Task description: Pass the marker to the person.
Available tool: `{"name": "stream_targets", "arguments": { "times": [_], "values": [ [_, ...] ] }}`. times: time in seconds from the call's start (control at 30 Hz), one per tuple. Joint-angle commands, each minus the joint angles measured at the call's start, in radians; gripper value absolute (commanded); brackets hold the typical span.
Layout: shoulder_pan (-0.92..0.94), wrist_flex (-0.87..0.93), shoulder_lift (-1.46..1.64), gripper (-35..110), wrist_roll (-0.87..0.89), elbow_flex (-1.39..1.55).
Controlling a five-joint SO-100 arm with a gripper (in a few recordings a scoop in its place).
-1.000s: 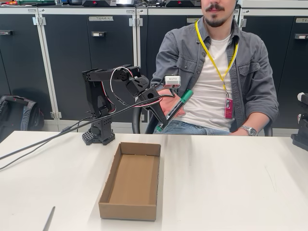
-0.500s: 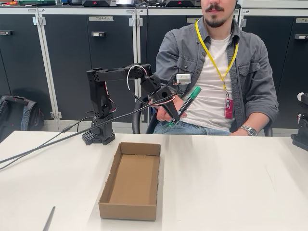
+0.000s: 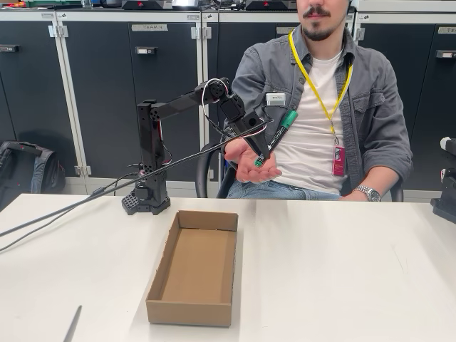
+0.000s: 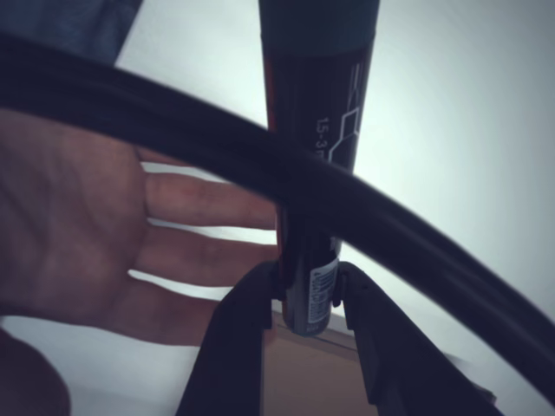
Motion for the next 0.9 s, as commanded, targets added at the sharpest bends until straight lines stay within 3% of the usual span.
{"name": "stream_targets", "arguments": {
  "times": [0.0, 0.43, 0.87],
  "values": [
    [-0.035, 0.087, 0.015, -5, 0.034, -0.097],
    [-0.057, 0.224, 0.037, -5, 0.295, 0.003],
    [-0.071, 0.268, 0.051, -5, 0.313, 0.095]
  ]
}}
